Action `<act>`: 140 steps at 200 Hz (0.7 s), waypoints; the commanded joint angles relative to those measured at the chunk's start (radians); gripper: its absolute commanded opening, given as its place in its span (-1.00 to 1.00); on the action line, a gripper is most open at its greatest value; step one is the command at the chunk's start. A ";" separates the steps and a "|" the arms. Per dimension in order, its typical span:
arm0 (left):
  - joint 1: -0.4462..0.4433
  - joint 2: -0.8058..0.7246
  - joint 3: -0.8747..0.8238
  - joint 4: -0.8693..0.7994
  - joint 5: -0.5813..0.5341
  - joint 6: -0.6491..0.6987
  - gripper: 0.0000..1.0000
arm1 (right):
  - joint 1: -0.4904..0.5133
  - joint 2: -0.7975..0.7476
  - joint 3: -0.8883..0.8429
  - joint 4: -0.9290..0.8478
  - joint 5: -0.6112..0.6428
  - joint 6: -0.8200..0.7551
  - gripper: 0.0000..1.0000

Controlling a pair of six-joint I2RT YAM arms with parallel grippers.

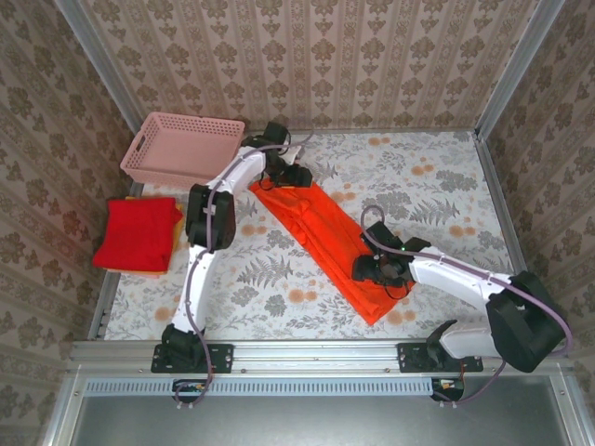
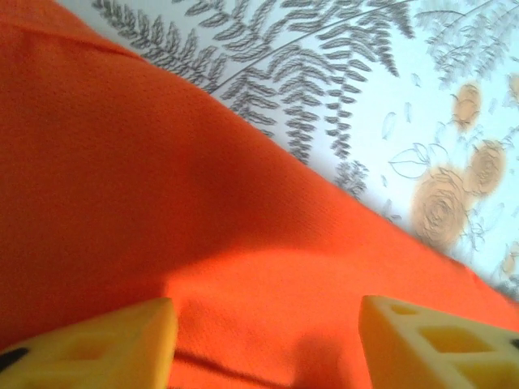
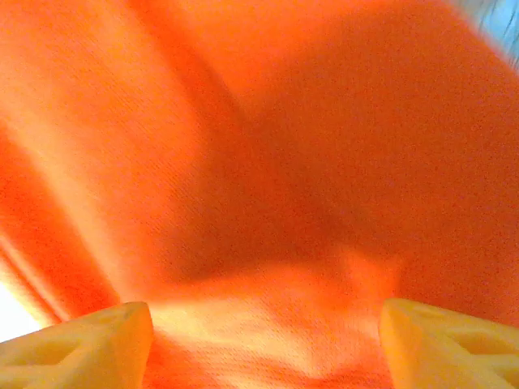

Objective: Fold and stack the t-shirts

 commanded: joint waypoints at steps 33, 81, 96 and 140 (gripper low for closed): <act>0.012 -0.533 -0.495 0.296 -0.101 -0.054 0.77 | -0.054 0.068 0.200 0.139 0.188 -0.168 0.63; 0.015 -0.997 -1.059 0.547 -0.138 -0.208 1.00 | -0.080 0.402 0.540 0.147 0.075 -0.326 1.00; 0.009 -1.101 -1.151 0.518 -0.184 -0.213 1.00 | -0.073 0.516 0.667 0.123 0.022 -0.358 1.00; -0.010 -1.350 -1.377 0.515 -0.302 -0.262 1.00 | -0.015 0.788 0.966 0.113 -0.132 -0.347 0.97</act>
